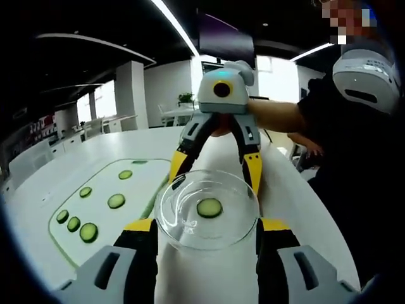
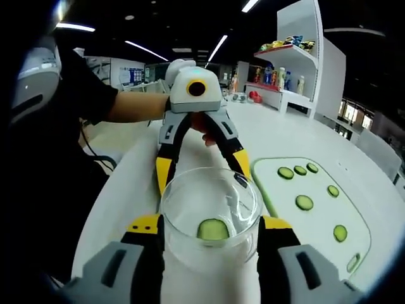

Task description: Open the petri dish lid, add cucumber slices into the petri dish, and close the lid

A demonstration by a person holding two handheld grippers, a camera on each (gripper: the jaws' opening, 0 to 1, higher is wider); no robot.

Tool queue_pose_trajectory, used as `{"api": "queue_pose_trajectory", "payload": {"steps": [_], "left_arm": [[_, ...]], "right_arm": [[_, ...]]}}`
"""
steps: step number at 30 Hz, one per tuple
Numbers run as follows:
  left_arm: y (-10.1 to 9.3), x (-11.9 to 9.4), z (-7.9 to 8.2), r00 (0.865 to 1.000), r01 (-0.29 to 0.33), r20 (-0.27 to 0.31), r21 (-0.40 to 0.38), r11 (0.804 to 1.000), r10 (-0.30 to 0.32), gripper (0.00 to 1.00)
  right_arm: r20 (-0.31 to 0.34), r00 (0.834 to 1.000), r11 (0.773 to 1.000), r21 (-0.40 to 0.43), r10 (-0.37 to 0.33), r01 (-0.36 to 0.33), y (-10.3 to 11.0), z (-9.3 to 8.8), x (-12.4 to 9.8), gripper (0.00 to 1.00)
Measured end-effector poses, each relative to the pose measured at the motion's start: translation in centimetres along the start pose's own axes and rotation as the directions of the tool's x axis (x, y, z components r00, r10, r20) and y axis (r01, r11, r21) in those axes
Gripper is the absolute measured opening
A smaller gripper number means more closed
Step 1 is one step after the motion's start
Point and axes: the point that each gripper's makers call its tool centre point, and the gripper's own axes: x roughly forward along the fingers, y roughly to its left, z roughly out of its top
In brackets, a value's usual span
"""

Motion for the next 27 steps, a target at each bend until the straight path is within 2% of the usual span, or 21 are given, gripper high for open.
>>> {"api": "queue_pose_trajectory", "payload": {"steps": [9,15,27], "left_arm": [[-0.6,1.8,-0.2,0.999,0.031,-0.019,0.018,0.999,-0.031,0.61],[-0.6,2.0,-0.4,0.999,0.034,-0.013,0.019,0.999,-0.034,0.61],[-0.8,2.5,-0.8,0.999,0.04,-0.019,0.021,0.999,-0.04,0.61]], "right_arm": [[-0.004,1.0,1.0,0.014,-0.02,0.02,0.1,-1.4,-1.0,0.56],[0.007,1.0,1.0,0.012,-0.027,0.027,0.0,-1.5,-1.3,0.56],[-0.015,1.0,0.999,0.035,-0.013,0.014,0.1,-3.0,-1.0,0.56]]}}
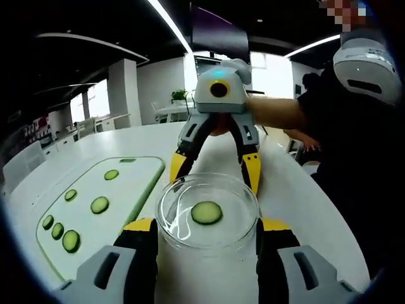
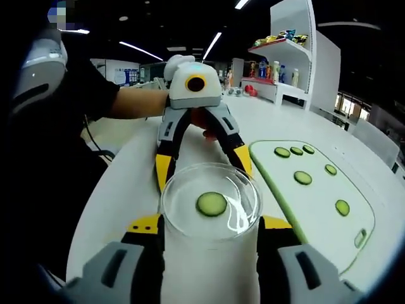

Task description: Open the petri dish lid, add cucumber slices into the petri dish, and close the lid

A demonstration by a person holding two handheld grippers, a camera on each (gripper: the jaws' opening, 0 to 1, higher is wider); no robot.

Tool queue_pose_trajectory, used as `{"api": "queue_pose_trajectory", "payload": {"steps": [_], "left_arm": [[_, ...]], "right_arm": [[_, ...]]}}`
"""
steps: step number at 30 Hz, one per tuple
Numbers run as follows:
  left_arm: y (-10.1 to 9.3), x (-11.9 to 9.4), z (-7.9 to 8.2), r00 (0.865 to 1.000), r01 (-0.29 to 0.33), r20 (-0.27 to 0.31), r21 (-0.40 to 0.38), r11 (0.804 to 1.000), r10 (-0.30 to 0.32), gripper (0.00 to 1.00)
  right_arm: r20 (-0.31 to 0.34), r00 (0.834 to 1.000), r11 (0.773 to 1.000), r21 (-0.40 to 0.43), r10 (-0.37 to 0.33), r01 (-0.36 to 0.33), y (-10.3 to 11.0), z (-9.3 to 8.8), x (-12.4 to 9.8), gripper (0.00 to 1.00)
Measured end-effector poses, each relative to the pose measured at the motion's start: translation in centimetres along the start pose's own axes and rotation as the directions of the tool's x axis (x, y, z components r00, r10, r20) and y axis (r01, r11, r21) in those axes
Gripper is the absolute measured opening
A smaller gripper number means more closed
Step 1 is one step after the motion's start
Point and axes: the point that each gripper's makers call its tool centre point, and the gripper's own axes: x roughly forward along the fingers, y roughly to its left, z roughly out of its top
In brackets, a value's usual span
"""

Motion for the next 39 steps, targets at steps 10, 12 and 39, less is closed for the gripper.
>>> {"api": "queue_pose_trajectory", "payload": {"steps": [10,12,39], "left_arm": [[0.2,0.1,-0.1,1.0,0.015,0.01,-0.029,0.999,-0.014,0.62],[0.2,0.2,-0.1,1.0,0.016,0.011,-0.035,0.999,-0.016,0.62],[0.3,-3.1,-0.3,0.993,-0.097,0.064,-0.085,0.992,0.103,0.81]], "right_arm": [[0.004,1.0,0.999,0.033,0.012,-0.012,0.0,-0.3,0.1,0.56],[0.005,1.0,0.999,0.04,0.015,-0.015,0.0,-0.4,0.1,0.56],[0.085,0.993,0.99,0.127,-0.077,0.066,-0.7,-1.1,-1.8,0.67]]}}
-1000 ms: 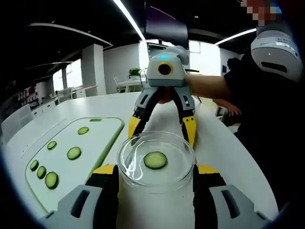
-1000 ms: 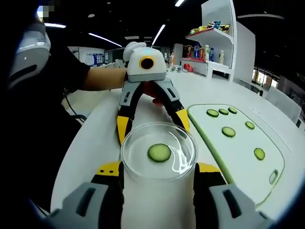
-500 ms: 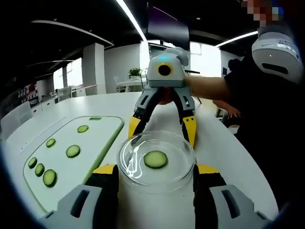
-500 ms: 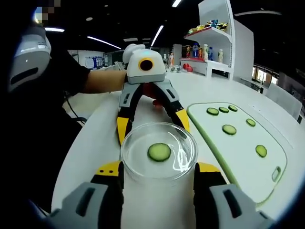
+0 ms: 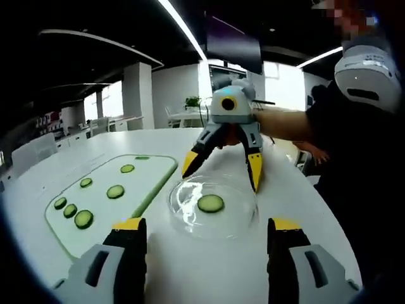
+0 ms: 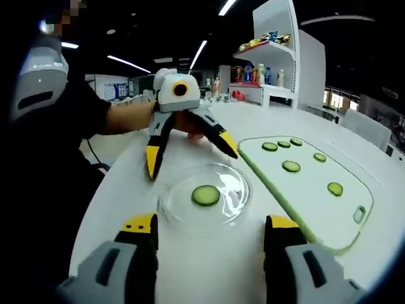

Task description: Open the petri dish lid, add cucumber slices into the petri dish, and close the lid

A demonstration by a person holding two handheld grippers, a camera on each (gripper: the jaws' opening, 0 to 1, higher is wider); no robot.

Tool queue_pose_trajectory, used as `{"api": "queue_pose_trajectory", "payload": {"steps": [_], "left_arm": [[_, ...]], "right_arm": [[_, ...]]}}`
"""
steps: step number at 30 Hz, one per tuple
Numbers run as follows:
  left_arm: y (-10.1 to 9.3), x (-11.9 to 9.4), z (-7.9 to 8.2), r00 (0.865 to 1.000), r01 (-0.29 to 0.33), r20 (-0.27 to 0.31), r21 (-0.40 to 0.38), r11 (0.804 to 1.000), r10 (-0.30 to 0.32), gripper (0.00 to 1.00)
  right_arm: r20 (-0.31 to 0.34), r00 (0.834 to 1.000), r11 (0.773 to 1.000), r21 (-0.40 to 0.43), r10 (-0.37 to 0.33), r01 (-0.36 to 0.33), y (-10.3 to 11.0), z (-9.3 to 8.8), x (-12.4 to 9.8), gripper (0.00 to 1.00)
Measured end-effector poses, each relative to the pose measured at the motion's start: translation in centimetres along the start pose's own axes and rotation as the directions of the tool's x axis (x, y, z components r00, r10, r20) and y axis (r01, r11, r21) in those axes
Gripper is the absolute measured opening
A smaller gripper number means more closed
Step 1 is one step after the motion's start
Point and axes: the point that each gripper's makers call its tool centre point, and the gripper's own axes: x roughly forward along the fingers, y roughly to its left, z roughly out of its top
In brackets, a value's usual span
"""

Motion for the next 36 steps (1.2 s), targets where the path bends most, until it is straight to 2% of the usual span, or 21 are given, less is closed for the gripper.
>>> {"api": "queue_pose_trajectory", "payload": {"steps": [2,3,5,6,8,10,11,13,14,16,17,20,23,26,29,31,36], "left_arm": [[-0.8,-0.9,0.6,0.999,-0.041,0.021,-0.003,0.999,0.041,0.87],[-0.8,-1.5,1.2,0.995,-0.087,0.049,-0.003,0.996,0.087,0.87],[-0.9,-2.3,2.0,0.986,-0.143,0.077,-0.031,0.989,0.145,0.88],[-0.8,-2.7,2.3,0.98,-0.172,0.092,-0.046,0.984,0.176,0.89],[-1.0,-3.6,3.0,0.966,-0.207,0.133,-0.108,0.972,0.221,0.91],[-1.2,-4.5,3.8,0.95,-0.233,0.171,-0.169,0.958,0.262,0.95],[-1.3,-4.9,4.0,0.944,-0.253,0.171,-0.179,0.951,0.283,0.95],[-1.1,-6.0,3.8,0.926,-0.334,0.139,-0.129,0.934,0.35,0.95],[-1.2,-6.5,3.6,0.918,-0.368,0.116,-0.108,0.924,0.379,0.95],[-1.6,-7.3,3.3,0.904,-0.413,0.08,-0.085,0.907,0.419,0.95],[-2.1,-7.9,3.3,0.898,-0.427,0.071,-0.089,0.9,0.434,0.95],[-3.7,-8.9,3.8,0.895,-0.43,0.081,-0.112,0.896,0.439,0.95],[-5.1,-9.4,4.1,0.901,-0.405,0.1,-0.156,0.901,0.422,0.95],[-5.9,-9.9,3.7,0.9,-0.42,0.054,-0.155,0.894,0.432,0.95],[-5.9,-10.3,3.4,0.897,-0.433,0.009,-0.177,0.884,0.442,0.95],[-5.8,-10.4,3.4,0.897,-0.435,-0.001,-0.189,0.88,0.443,0.95],[-5.4,-10.8,3.6,0.884,-0.464,-0.022,-0.169,0.87,0.467,0.95]], "right_arm": [[0.052,0.997,0.998,0.043,-0.056,0.054,-0.4,0.8,-1.1,0.68],[0.077,0.993,0.995,0.045,-0.089,0.086,-0.5,1.3,-1.7,0.69],[0.092,0.984,0.988,0.055,-0.152,0.147,-0.7,1.6,-2.6,0.69],[0.104,0.976,0.98,0.085,-0.191,0.182,-0.9,1.6,-3.0,0.69],[0.086,0.958,0.951,0.174,-0.274,0.256,-1.7,1.0,-3.8,0.68],[0.1,0.946,0.934,0.222,-0.308,0.28,-1.5,1.0,-4.5,0.66],[0.111,0.941,0.929,0.229,-0.321,0.29,-1.2,1.1,-4.9,0.67],[0.124,0.932,0.921,0.246,-0.34,0.303,-0.4,1.5,-5.8,0.69],[0.117,0.925,0.909,0.266,-0.361,0.321,-0.2,1.6,-6.4,0.71],[0.106,0.921,0.902,0.272,-0.374,0.335,0.5,1.8,-7.2,0.74],[0.083,0.911,0.886,0.284,-0.404,0.367,0.8,1.7,-8.1,0.76],[0.064,0.905,0.876,0.287,-0.421,0.387,1.9,2.0,-9.5,0.76],[0.034,0.895,0.858,0.301,-0.445,0.415,2.3,2.0,-10.7,0.77],[0.008,0.89,0.854,0.286,-0.455,0.434,3.3,2.5,-11.3,0.82],[0.016,0.89,0.857,0.277,-0.456,0.434,3.9,3.3,-11.6,0.85],[0.007,0.888,0.856,0.27,-0.459,0.441,4.1,3.6,-11.7,0.85],[-0.04,0.882,0.847,0.262,-0.469,0.462,4.2,3.5,-12.2,0.85]]}}
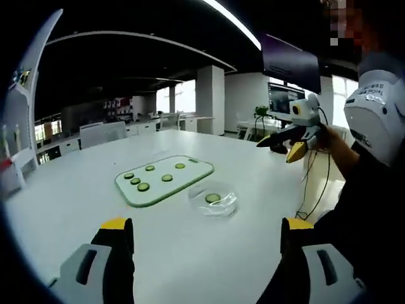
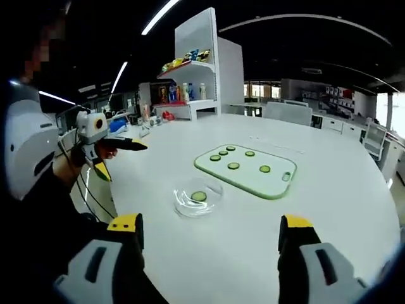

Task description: Open the petri dish lid, add cucumber slices into the petri dish, and close the lid

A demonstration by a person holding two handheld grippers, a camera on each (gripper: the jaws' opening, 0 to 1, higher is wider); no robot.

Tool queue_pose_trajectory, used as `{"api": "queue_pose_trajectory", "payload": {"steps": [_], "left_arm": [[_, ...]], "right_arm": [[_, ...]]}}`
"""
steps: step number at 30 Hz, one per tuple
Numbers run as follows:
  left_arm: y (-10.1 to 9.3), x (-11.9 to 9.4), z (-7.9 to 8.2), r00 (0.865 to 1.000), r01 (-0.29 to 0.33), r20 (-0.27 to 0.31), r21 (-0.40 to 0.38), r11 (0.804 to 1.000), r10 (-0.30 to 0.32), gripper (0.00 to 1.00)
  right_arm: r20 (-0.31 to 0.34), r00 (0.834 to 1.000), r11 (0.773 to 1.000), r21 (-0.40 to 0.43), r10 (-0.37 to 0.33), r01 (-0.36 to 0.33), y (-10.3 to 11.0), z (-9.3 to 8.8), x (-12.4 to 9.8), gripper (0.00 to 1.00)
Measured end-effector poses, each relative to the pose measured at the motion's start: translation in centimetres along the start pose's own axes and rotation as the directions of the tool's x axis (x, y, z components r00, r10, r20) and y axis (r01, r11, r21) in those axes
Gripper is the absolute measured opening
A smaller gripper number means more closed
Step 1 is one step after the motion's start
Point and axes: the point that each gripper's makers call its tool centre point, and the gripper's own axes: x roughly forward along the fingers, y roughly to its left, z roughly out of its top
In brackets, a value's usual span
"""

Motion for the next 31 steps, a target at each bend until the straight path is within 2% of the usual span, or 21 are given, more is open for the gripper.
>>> {"api": "queue_pose_trajectory", "payload": {"steps": [8,11,13,31], "left_arm": [[0.4,0.2,-0.5,0.999,-0.028,-0.037,0.035,0.999,0.029,0.95],[0.3,0.2,-0.4,1.0,-0.014,-0.019,0.013,1.0,0.014,0.95],[0.5,0.4,-0.6,1.0,-0.012,-0.01,-0.035,0.999,0.011,0.95],[0.7,0.3,-1.9,0.998,-0.029,-0.061,0.019,0.999,0.03,0.93]], "right_arm": [[-0.004,1.0,0.999,0.038,0.009,-0.009,0.0,-0.1,-0.2,0.84],[-0.029,1.0,1.0,0.022,-0.008,0.008,-0.3,-0.7,0.0,0.85],[-0.034,0.999,1.0,0.014,-0.019,0.019,-0.6,-0.9,0.0,0.86],[-0.037,0.999,1.0,0.027,0.012,-0.011,-0.1,-1.2,1.0,0.86]]}}
